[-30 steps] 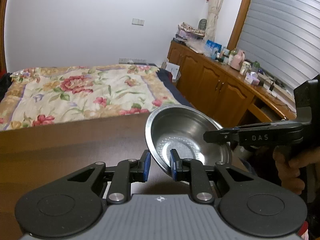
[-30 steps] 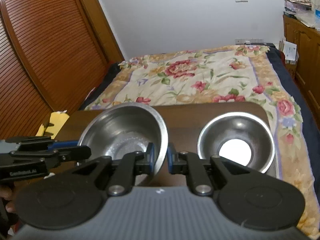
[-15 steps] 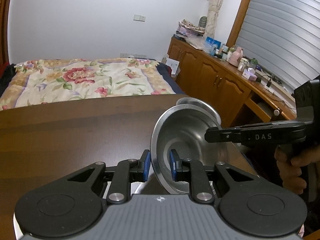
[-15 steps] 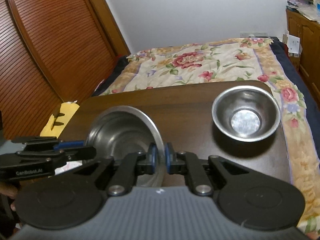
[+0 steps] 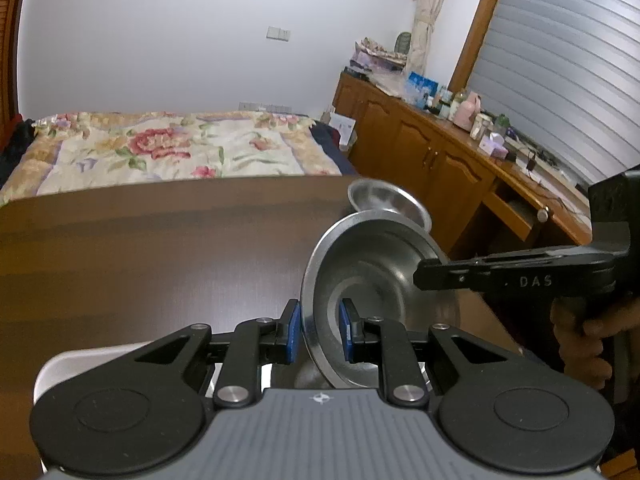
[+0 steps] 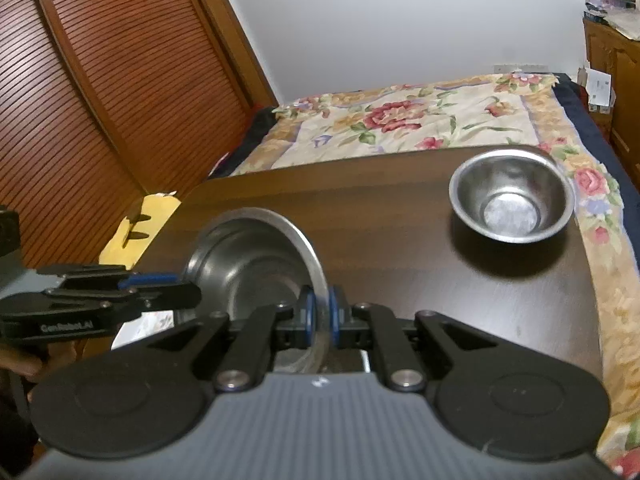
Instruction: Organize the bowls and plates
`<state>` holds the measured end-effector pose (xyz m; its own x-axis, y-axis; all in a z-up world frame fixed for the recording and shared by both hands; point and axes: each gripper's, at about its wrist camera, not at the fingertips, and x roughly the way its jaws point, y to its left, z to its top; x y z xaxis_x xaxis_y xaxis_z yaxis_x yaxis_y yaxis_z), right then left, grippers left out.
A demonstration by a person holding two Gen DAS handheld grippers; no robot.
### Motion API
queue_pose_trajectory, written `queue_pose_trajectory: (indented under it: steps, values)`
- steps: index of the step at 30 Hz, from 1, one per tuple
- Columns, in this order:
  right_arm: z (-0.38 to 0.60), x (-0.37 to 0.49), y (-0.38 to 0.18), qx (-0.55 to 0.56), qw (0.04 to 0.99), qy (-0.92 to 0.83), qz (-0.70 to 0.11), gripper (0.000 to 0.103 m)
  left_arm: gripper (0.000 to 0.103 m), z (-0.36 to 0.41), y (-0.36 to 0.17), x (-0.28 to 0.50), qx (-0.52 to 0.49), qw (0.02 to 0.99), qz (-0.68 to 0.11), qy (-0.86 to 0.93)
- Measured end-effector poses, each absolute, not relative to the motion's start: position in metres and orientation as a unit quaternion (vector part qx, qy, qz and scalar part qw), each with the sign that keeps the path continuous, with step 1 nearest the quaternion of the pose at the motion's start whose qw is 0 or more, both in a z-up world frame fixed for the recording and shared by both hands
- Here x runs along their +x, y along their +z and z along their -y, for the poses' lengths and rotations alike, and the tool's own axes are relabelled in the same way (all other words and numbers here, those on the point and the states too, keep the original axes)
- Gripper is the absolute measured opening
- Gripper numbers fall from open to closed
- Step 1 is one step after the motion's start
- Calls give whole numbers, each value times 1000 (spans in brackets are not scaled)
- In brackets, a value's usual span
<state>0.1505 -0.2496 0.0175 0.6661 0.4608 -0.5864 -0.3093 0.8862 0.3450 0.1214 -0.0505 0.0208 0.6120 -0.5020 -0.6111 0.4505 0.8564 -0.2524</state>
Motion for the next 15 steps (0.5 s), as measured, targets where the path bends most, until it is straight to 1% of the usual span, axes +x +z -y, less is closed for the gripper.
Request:
queue_pose_trajectory:
  steps: [8,15]
  values:
    - [244,137,-8,117,903,210,-355,9,22,54,-4,103,1,900,-356,-252]
    - [236,129,-15,81,914,202,-342,9,22,58,-14,100,32,905,-349,-242]
